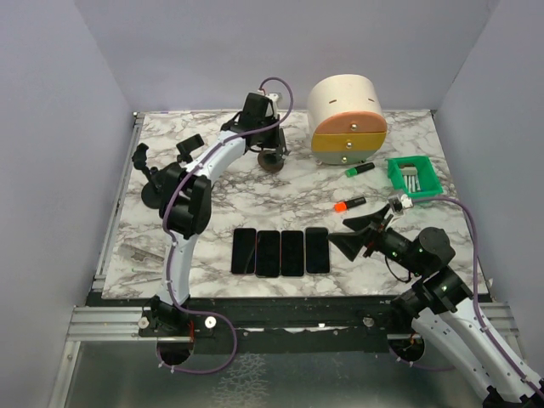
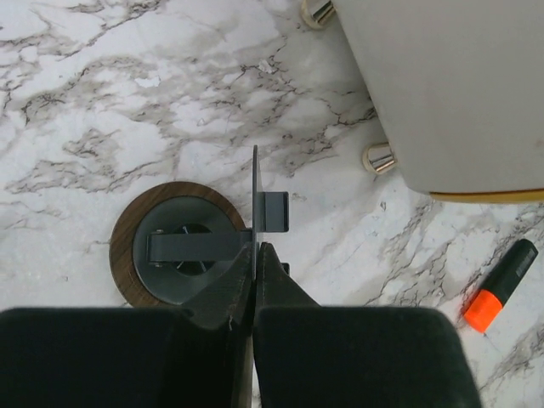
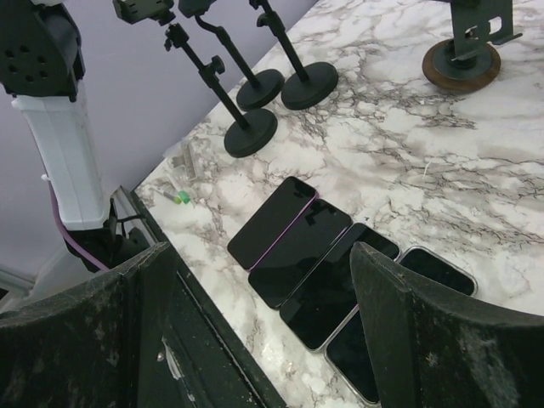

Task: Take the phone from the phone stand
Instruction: Pick up the phone stand at the center of the board, then place the phone stand at the center of the board.

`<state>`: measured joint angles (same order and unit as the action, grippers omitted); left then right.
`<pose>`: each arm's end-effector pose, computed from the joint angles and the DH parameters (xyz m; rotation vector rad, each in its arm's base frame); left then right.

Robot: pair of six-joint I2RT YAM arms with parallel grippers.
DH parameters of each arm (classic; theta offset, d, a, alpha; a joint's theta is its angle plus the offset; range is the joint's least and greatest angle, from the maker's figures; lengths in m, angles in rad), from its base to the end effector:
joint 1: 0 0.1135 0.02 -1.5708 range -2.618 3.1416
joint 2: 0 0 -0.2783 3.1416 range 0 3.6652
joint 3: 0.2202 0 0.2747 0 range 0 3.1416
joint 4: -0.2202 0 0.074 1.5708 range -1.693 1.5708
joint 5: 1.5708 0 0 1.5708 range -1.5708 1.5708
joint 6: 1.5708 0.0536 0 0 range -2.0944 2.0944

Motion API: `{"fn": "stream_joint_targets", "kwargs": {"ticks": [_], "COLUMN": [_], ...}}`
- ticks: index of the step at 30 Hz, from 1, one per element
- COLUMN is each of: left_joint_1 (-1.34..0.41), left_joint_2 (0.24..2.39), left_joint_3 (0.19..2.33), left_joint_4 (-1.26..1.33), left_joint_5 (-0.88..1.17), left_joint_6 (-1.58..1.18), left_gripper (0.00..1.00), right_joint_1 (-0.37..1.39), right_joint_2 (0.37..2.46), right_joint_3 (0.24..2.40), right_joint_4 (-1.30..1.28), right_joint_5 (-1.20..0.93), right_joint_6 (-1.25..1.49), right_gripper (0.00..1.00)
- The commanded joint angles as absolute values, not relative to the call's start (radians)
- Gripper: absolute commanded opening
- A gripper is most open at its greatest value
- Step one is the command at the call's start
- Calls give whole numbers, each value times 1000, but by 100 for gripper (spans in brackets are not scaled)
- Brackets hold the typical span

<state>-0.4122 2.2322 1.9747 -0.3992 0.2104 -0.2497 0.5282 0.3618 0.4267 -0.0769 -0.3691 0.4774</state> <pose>0.5137 -0.2368 0.2457 0.3023 2.2570 -0.5905 0.1175 0.0909 0.2878 -0.3483 1.6521 1.0622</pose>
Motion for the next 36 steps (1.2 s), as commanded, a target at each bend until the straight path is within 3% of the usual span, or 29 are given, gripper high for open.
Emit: {"fn": "stream_joint_targets", "kwargs": {"ticks": [1, 14, 36], "left_joint_1": [-412, -411, -405], "left_joint_2": [2120, 1809, 1727], "left_joint_3": [1910, 1476, 1258], "left_joint_4": [-360, -109, -111], "left_joint_5": [191, 13, -61], "left_joint_6": [-246, -319, -315], "left_gripper": [0, 0, 2], "right_joint_1": [529, 529, 529], "right_joint_2": [360, 353, 348], "right_joint_3": [425, 423, 427], "right_joint_4": [-95, -102, -116], "right_joint_5": [-343, -328, -319], "right_joint_6": [464, 463, 459], "right_gripper": [88, 87, 87]}}
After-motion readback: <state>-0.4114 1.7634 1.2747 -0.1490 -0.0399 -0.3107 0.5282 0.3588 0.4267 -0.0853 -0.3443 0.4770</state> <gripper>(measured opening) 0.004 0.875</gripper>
